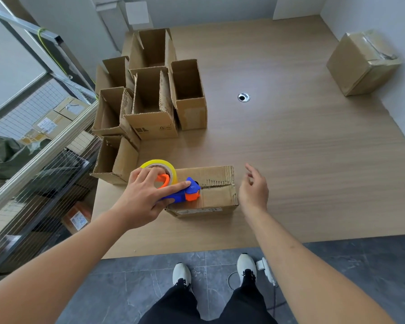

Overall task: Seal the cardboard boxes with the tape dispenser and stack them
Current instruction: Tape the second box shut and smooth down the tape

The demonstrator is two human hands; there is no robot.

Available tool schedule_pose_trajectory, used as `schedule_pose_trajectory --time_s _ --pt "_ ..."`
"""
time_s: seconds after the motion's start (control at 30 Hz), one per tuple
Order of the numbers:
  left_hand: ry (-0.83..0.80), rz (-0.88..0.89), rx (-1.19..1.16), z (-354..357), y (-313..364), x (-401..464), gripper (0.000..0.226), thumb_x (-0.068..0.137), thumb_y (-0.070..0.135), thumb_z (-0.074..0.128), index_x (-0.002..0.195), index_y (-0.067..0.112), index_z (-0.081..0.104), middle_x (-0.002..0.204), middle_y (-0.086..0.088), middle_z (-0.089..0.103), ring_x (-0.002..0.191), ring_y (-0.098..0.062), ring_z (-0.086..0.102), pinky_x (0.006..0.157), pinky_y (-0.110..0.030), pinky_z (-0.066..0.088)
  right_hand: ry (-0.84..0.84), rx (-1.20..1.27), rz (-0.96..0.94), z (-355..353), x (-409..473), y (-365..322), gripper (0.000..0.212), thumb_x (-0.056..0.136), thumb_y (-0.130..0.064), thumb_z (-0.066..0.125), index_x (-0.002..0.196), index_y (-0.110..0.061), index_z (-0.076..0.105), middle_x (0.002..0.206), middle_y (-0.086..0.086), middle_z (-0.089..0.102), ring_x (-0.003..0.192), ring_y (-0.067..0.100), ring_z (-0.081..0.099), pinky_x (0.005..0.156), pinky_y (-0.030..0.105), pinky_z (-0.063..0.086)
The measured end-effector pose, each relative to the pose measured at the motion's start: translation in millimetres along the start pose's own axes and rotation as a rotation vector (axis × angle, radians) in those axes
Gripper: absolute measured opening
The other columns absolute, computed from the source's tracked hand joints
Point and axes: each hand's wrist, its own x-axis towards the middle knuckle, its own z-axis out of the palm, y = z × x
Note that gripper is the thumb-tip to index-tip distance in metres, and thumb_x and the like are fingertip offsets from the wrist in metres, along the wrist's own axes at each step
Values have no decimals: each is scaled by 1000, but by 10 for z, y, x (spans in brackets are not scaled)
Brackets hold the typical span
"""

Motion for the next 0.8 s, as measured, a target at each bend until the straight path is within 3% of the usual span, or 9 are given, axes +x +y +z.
schedule_pose_trajectory --time_s 0.1,0.2,0.37,0.5,0.63,0.8 --pt "-14 8 5 -5 19 9 56 101 51 38 154 59 20 134 -4 44 130 -31 41 107 -53 32 -91 -194 -478 170 -255 -241 46 106 -31 34 144 -19 57 152 2 50 143 15 41 120 33 30" --pt "-37 37 33 -103 -27 57 63 102 48 46 154 62 12 136 -1 42 130 -27 40 109 -50 30 -220 -518 -661 312 -350 -160 63 108 -49 11 155 -21 41 164 -3 32 155 12 18 128 38 10" --pt "-224 102 47 -491 -149 241 61 104 57 35 148 68 -5 122 2 45 107 -19 46 99 -39 35 -205 -636 -668 345 -328 -114 67 107 -52 1 161 -21 25 168 -4 19 156 11 9 128 43 4" --pt "-396 74 -65 -652 -175 347 56 104 58 34 145 71 -2 111 4 48 92 -13 49 87 -36 39 -289 -714 -623 315 -314 -186 64 104 -54 -4 163 -27 -1 170 -10 -3 155 6 -9 127 45 -5" --pt "-535 -40 -232 -697 -551 175 53 103 55 42 142 74 10 113 9 48 97 -9 51 92 -36 45 -335 -813 -598 295 -261 -218 60 106 -52 1 161 -29 -11 168 -13 -17 152 5 -22 126 46 -9" --pt "-592 -219 -495 -510 -903 -150 50 104 49 46 137 78 22 123 13 49 109 -10 50 99 -44 45 -339 -870 -595 325 -268 -242 60 108 -50 6 161 -28 -11 167 -11 -20 153 8 -22 126 44 -12"
